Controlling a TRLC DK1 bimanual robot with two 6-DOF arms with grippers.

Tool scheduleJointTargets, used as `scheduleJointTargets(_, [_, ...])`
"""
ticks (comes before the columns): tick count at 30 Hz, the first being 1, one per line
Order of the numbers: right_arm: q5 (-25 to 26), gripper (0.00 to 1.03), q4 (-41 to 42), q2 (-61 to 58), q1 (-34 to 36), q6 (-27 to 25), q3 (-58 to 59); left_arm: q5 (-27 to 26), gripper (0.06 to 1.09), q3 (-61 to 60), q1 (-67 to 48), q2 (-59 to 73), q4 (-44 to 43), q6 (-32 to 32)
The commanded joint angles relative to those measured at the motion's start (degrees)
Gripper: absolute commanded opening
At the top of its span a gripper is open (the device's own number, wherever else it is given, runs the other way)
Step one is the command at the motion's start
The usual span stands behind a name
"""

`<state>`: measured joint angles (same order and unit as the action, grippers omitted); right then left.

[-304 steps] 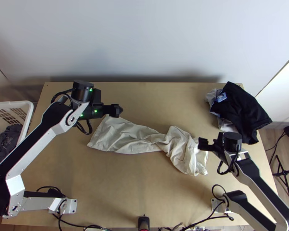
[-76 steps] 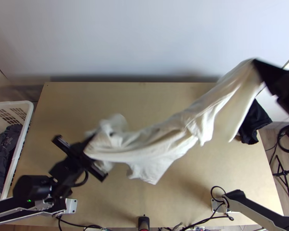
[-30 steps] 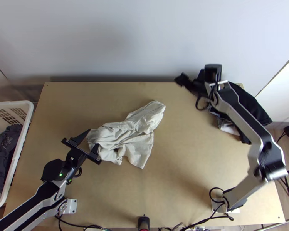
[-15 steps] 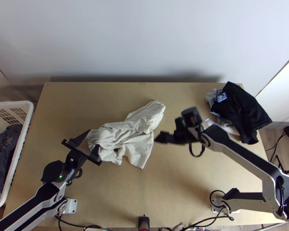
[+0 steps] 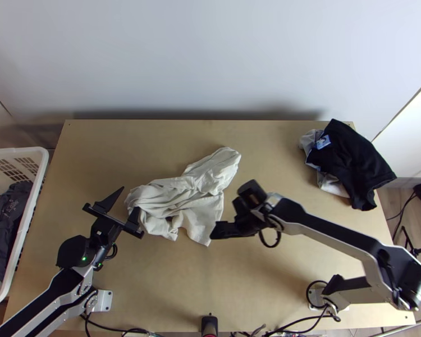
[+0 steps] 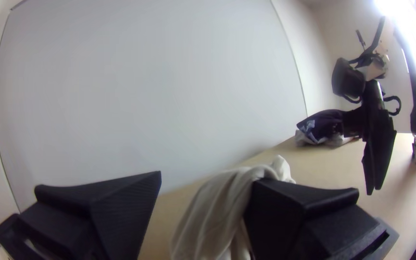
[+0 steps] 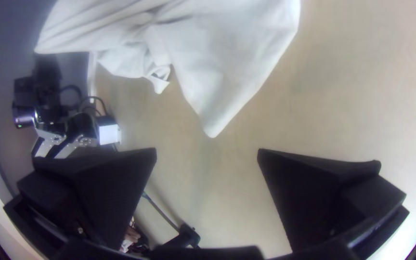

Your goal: Fold the t-shirt

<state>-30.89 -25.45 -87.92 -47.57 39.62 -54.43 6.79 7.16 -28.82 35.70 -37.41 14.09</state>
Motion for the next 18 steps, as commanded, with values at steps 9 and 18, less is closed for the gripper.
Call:
scheduleJointTargets(9, [0.05,0.97,1.72,-17.90,-8.59,0.90,-13.15,0.68,0.80,-0.21,0.25,-1.25,0.05,-1.25])
scheduleJointTargets(18, [0.57,0.97,1.72,-16.67,-8.06,0.55,-10.16,0.77,0.80,-0.04,0.25,-1.34,-0.38,-1.43])
